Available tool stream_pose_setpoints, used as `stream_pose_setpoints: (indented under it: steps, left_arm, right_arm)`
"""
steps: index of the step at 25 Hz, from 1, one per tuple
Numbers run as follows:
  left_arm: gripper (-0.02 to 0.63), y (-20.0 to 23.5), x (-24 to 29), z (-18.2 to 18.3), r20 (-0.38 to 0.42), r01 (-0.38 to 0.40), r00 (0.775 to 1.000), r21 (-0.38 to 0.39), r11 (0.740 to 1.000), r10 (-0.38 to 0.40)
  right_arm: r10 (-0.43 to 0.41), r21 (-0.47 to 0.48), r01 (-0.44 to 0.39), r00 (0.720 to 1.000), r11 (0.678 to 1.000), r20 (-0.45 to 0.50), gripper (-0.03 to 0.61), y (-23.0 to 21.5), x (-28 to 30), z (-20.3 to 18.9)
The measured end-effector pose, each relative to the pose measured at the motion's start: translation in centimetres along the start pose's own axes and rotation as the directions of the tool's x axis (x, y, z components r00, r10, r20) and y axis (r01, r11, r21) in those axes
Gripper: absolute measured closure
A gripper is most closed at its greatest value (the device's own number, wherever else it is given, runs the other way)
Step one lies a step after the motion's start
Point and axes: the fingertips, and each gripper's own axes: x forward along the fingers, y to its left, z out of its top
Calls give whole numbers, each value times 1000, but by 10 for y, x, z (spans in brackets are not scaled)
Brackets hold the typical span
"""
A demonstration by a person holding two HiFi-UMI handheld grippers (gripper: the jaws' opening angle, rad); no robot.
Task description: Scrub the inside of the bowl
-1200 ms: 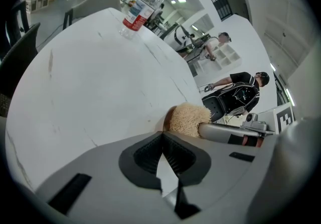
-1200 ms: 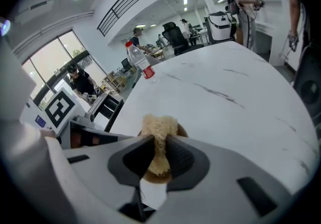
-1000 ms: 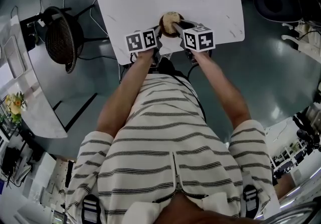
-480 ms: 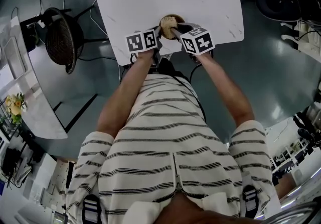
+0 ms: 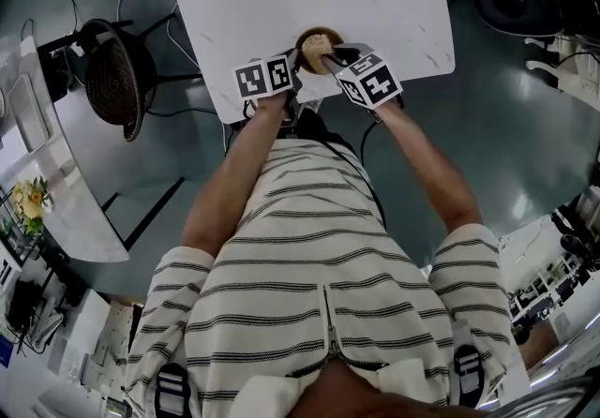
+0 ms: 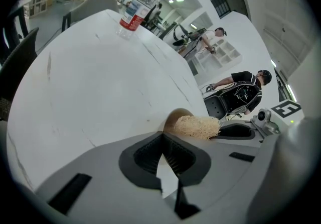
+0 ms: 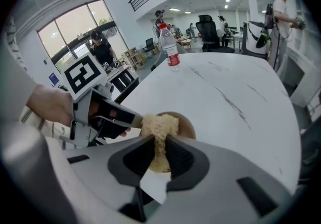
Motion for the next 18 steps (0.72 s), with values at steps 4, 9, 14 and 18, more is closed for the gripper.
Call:
stream_pose_setpoints:
  steps: [4,9,14,18]
  left_arm:
    - [607,-1,0,0,2,-2,1000,2,1000,2]
    - [607,-2,0,0,5,-2,1000,6,1000,2]
    - [607,-3,0,0,4,-3,1000,7,1000,3]
    - [607,-4,1,-2,1,0,1000,4,1000,0]
  right_arm:
    - [-22,-48,22,1000,999,-12,503,-4,-6,-2]
    - [-55,-106,53,998,993,-20,503,-8,-7,-1]
    - [-85,-135,82,996,987,-18,503,-15,-7,3]
    - [-106,-145,106,994,984,5,503,-20,-8,8]
